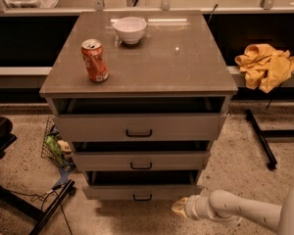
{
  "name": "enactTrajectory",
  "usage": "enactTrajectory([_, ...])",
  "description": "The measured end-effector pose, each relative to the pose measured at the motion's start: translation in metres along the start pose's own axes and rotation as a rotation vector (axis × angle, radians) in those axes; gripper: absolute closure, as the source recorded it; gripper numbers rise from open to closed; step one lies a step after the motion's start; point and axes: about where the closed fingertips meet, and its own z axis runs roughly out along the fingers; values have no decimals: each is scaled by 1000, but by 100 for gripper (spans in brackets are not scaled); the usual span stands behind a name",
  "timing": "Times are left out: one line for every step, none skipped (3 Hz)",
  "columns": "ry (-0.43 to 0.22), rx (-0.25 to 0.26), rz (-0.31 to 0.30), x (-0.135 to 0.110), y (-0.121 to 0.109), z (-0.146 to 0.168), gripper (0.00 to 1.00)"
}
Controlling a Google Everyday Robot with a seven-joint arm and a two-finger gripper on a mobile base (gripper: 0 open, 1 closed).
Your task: Open bottom drawer
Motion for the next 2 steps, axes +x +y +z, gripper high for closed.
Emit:
enactTrajectory([-27, 2, -17, -7, -3, 5, 39])
enactTrajectory([-108, 4, -70, -27, -28, 18, 7])
